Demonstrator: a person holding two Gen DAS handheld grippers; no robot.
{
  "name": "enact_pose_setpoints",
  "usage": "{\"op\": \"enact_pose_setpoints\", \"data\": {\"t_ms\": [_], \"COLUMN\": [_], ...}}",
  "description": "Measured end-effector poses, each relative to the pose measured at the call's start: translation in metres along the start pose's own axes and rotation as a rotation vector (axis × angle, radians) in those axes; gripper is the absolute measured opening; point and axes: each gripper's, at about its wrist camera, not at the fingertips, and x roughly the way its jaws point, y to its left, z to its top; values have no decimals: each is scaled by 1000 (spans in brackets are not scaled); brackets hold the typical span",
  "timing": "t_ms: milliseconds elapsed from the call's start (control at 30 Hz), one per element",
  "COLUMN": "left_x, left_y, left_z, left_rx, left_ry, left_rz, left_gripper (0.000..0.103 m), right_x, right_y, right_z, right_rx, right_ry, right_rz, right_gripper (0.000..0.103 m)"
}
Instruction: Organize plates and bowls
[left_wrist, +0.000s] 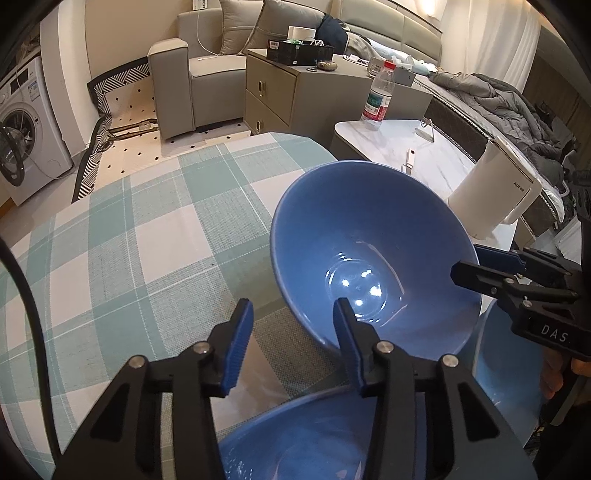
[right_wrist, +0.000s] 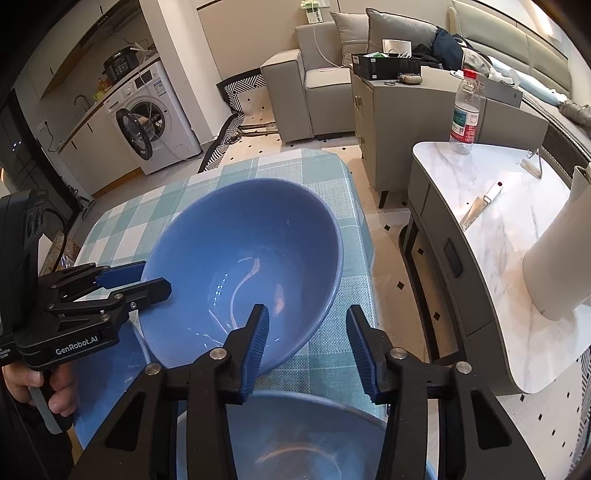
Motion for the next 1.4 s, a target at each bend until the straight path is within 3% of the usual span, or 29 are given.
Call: {"op": "enact_pose_setpoints", "data": {"t_ms": [167, 467, 1400], "left_x": [9, 12, -3], "left_y": [0, -3, -16], "left_z": [0, 0, 1], "left_rx": [-1, 8, 48], "left_ry": [34, 49, -15], "left_rz": [-8, -21, -11], "left_gripper": [29, 29, 28], "right_x": [2, 5, -9], "right_y": [2, 7, 21], "right_z": [-1, -1, -7], "right_rx": [-13, -38, -77], "right_ry": [3, 2, -36], "right_rz": [3, -1, -34], "right_gripper": [34, 28, 28]}}
